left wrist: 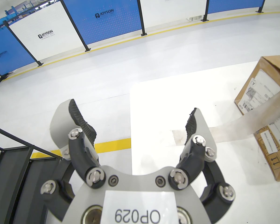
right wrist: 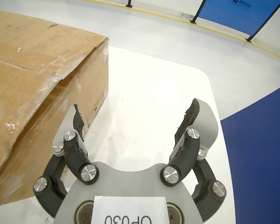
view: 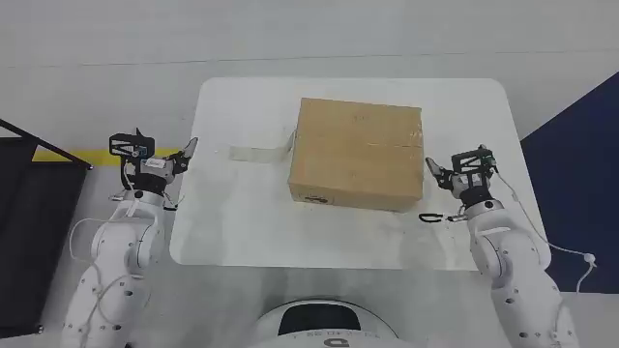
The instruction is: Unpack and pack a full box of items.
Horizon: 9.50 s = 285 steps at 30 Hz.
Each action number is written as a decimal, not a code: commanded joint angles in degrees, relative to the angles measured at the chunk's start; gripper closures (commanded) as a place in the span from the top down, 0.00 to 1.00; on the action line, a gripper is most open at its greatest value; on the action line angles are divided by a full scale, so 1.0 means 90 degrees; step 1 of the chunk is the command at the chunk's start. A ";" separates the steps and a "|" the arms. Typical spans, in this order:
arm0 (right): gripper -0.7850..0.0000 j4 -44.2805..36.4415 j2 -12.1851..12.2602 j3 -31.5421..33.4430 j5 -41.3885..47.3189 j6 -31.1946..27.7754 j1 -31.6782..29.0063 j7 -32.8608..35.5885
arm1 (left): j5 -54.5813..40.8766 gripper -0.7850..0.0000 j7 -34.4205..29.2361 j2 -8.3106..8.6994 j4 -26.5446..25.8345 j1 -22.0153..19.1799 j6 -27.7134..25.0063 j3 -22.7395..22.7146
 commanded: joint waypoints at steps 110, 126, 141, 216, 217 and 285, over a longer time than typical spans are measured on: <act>1.00 0.0795 -0.0083 -0.1134 0.3049 0.1018 0.4047 0.3763 | 0.0000 1.00 0.0000 0.0000 0.0000 0.0000 0.0000 0.0000; 1.00 0.2518 -0.0122 -0.2318 0.6979 -0.1581 0.4816 0.6701 | 0.0000 1.00 0.0000 0.0000 0.0000 0.0000 0.0000 0.0000; 0.42 0.4080 -0.0469 -0.3535 0.9039 -0.1461 0.6341 0.7743 | 0.0000 1.00 0.0000 0.0000 0.0000 0.0000 0.0000 0.0000; 1.00 0.4793 -0.2053 -0.7423 0.8464 0.0013 0.8369 0.6914 | 0.0000 1.00 0.0000 0.0000 0.0000 0.0000 0.0000 0.0000; 1.00 0.4871 -0.2068 -0.7375 0.8539 -0.0051 0.8418 0.6924 | 0.0000 1.00 0.0000 0.0000 0.0000 0.0000 0.0000 0.0000; 1.00 0.4824 0.0872 -0.0488 1.1418 -0.1778 0.4252 0.8294 | 0.1139 1.00 -0.0612 -0.2109 0.2800 -0.4998 0.0872 0.6283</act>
